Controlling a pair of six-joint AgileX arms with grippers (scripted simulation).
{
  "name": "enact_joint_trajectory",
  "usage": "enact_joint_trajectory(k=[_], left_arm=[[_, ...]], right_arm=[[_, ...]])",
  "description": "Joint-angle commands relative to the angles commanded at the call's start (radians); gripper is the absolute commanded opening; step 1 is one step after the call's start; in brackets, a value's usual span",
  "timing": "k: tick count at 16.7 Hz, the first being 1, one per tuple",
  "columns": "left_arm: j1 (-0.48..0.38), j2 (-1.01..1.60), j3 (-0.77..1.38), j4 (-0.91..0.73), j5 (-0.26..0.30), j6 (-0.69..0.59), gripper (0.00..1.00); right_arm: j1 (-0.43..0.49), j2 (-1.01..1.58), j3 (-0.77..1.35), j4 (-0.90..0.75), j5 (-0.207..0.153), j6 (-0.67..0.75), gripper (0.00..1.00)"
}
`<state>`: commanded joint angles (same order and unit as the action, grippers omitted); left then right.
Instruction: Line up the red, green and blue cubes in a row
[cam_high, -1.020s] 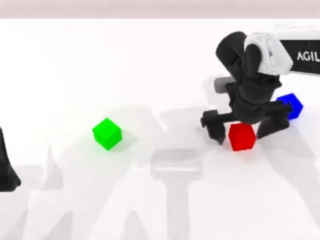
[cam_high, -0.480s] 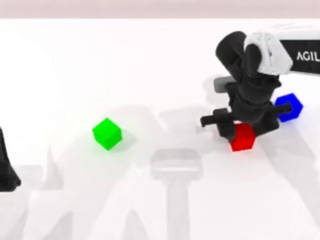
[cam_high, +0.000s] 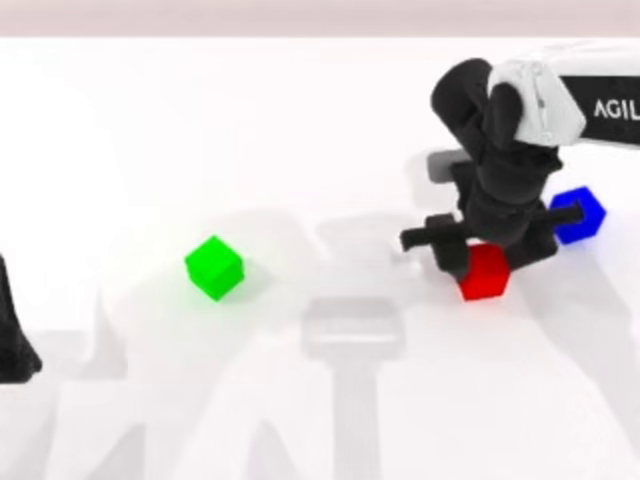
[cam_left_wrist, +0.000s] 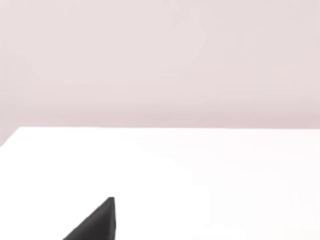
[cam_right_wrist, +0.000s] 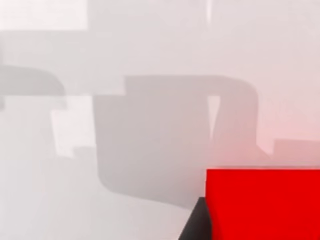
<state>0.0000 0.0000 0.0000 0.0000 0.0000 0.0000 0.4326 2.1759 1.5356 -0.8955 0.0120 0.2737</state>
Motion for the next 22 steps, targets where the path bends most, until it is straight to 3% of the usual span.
enact_joint_trajectory(k=[6, 13, 17, 22], left_arm=[[0.0, 0.0, 0.0, 0.0, 0.0, 0.0, 1.0], [0.0, 0.0, 0.0, 0.0, 0.0, 0.0, 1.0], [0.0, 0.0, 0.0, 0.0, 0.0, 0.0, 1.0], [0.0, 0.0, 0.0, 0.0, 0.0, 0.0, 1.0]], right_arm=[[0.006, -0.063, 0.128, -0.201, 0.0, -0.001, 0.0], [0.013, -0.063, 0.159, -0.232, -0.001, 0.013, 0.0], [0.108, 0.037, 0.315, -0.318, 0.004, 0.145, 0.0], [0.296, 0.219, 0.688, -0.485, 0.012, 0.404, 0.0]])
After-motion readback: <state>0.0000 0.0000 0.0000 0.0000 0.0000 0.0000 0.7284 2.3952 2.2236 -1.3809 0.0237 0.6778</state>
